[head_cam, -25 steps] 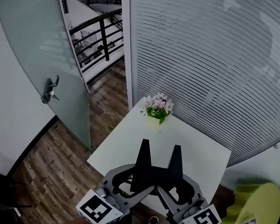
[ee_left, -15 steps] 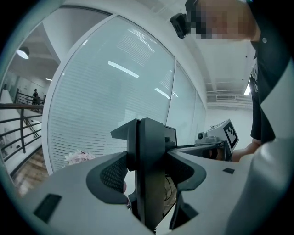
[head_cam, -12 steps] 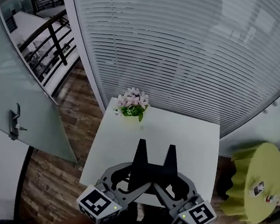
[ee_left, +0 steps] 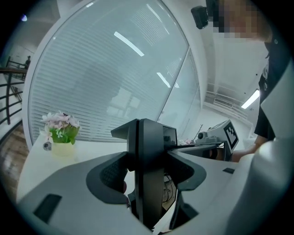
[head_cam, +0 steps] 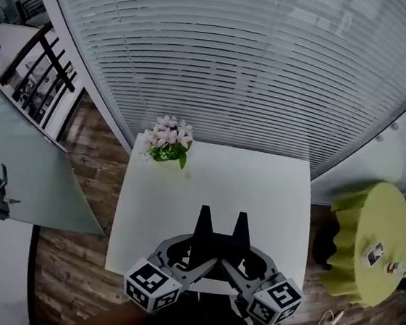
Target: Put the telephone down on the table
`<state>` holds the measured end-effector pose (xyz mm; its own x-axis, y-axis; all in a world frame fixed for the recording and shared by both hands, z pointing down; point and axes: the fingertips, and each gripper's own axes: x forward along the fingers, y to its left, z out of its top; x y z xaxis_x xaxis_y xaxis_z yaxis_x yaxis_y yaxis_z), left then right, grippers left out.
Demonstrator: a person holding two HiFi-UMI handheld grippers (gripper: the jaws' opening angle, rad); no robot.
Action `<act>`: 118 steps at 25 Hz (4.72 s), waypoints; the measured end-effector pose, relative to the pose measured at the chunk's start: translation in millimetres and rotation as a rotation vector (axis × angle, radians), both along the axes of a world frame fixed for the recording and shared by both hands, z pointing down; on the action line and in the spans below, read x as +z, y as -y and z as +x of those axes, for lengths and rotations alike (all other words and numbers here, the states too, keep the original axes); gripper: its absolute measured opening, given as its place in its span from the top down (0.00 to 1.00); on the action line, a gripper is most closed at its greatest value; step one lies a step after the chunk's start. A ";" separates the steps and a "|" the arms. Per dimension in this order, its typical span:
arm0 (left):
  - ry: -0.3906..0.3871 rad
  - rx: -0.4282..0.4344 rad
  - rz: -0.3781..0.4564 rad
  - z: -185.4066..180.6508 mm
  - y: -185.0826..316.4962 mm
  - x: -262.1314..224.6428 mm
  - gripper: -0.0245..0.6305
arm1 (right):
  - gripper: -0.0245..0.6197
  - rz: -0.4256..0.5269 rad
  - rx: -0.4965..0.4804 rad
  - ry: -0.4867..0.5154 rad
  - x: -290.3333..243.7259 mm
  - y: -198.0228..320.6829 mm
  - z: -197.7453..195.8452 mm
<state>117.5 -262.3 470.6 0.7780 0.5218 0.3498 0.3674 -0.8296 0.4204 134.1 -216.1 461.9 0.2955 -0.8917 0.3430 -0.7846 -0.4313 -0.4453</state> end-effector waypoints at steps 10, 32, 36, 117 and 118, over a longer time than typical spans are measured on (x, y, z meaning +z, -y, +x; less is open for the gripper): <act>0.094 -0.022 -0.044 49.7 -13.5 64.4 0.55 | 0.59 -0.055 -0.024 0.099 63.8 -13.0 51.8; 0.292 -0.009 -0.087 133.7 -8.4 186.8 0.55 | 0.59 -0.152 -0.048 0.259 185.4 -6.4 137.4; 0.312 -0.011 -0.097 143.8 -5.1 198.9 0.55 | 0.59 -0.158 -0.046 0.282 197.6 -3.1 147.5; -0.430 0.013 0.150 48.4 -0.2 -108.7 0.95 | 0.93 0.075 -0.049 -0.515 -104.4 11.4 38.4; -0.431 0.013 0.156 47.7 -0.9 -108.4 0.95 | 0.93 0.073 -0.048 -0.514 -104.2 11.6 37.2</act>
<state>165.1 -261.5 362.2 0.8635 0.4994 0.0708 0.4923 -0.8650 0.0968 171.3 -227.7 357.6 0.3673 -0.9246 0.1013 -0.9281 -0.3715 -0.0251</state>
